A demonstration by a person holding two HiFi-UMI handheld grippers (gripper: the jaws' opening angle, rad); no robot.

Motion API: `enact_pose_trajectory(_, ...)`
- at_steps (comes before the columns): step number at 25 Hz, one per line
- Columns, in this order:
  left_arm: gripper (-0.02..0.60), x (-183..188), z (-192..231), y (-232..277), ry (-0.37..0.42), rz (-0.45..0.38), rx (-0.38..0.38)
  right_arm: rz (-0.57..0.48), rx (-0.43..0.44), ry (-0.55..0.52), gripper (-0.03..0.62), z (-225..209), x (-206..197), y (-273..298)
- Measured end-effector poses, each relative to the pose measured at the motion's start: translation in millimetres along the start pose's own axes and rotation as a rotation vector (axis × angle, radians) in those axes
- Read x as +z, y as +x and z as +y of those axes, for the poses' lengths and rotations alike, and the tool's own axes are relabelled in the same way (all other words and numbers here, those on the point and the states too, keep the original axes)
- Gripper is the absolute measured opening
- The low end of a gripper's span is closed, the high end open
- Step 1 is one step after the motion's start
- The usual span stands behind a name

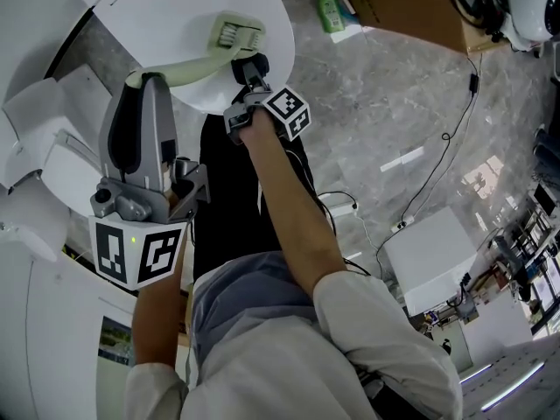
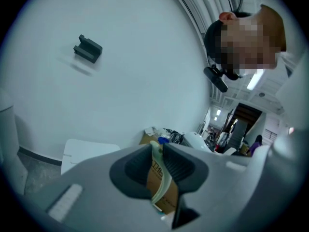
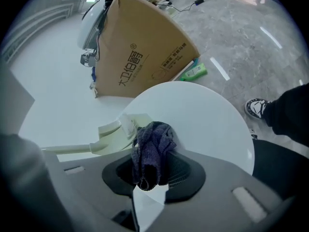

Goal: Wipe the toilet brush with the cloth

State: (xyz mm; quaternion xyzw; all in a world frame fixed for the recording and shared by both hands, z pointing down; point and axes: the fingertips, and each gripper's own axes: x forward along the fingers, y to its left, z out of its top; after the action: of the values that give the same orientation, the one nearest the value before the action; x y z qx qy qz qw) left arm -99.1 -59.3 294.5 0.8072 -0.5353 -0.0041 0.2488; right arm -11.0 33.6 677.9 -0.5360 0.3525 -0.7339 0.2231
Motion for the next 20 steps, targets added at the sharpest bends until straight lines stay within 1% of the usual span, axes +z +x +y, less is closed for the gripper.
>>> enact_pose_trajectory(4,0.0,0.5,5.9,-1.5,-0.027,0.0,0.004,-0.045,0.017,0.099,0.098,1.2,-9.4,0.9)
enact_pose_trajectory(14,0.0,1.0,5.2,5.6,-0.027,0.014,-0.007,-0.101,0.07,0.314,0.098,6.9,-29.4,7.8)
enact_pose_trajectory(16,0.0,0.9,2.6,7.4,-0.025,0.016,-0.009,-0.106,0.08,0.341,0.098,9.0,-30.6,7.9)
enact_pose_trajectory(20,0.0,2.1,4.8,7.8,-0.025,0.018,-0.011,-0.086,0.102,0.348,0.098,17.0,-38.7,11.3)
